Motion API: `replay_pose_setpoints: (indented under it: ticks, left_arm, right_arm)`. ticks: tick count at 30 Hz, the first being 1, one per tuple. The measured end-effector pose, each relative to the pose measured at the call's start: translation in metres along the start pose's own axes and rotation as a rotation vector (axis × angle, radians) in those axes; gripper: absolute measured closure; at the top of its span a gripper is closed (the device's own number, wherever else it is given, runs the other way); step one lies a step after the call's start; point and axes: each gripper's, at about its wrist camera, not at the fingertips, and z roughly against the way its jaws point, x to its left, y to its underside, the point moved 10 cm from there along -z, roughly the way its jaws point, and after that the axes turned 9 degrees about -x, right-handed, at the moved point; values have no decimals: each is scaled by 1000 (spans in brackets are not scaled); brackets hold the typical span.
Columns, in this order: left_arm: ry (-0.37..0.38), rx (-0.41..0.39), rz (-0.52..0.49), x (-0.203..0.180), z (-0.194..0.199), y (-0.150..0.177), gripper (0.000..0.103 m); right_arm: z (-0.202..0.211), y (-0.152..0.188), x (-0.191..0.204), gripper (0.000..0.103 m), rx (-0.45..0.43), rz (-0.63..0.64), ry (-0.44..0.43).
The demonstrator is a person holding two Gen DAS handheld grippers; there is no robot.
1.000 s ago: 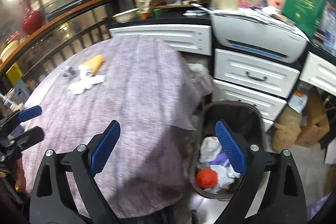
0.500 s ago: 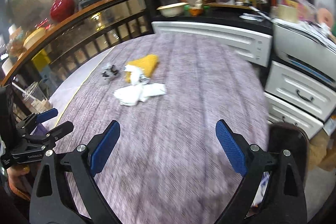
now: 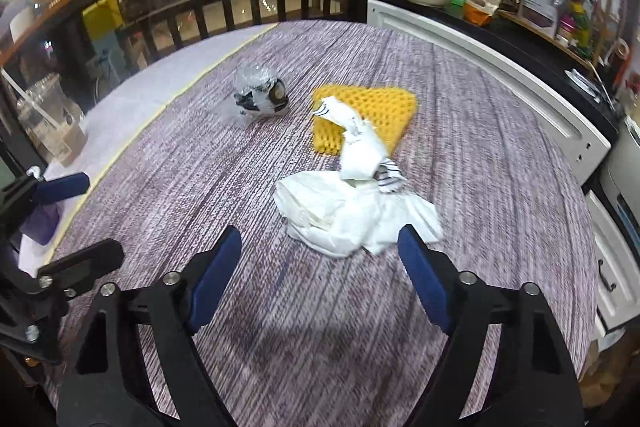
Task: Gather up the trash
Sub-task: 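Grasp the crumpled white tissue with the right tool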
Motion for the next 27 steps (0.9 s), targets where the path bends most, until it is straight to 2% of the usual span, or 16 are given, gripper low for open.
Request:
replay_pose_setpoints:
  ticks: [3,5,7,9,10,13,17,20,27]
  left_arm:
    - [6,4,36,5,-5,-5,7]
    - [5,1,53,9,-8,-10,7]
    - [2,1,68,11,-14,-16,7]
    - [6,-1,92,13,-21,-24,7]
    - [9,0,101,13,-26,-27,7]
    - [-8,5,105,13,-45,-37,7]
    - [-57,-9,64,14,-77,-54,7]
    - [-55,9,45,12,-100,-62,11]
    - [-79,61,12,8,-143,-69,36]
  right_arm:
    - [-18,-2,-4,28,34,18,31]
    - [-24,1,-8,33,57,5,30]
    - [-30,4,-12,52,82,-7,34]
    - [-33,7,-12,63,89,-16,25]
    - [-32,7,-12,73,81,-14,25]
    - [-25,8,-11,87,67,-17,3]
    - [-7,9,-8,90,35,1,-5]
    - [8,15,-5,90,24,1,-25]
    - [42,22,-17,90,-13,-59,-44]
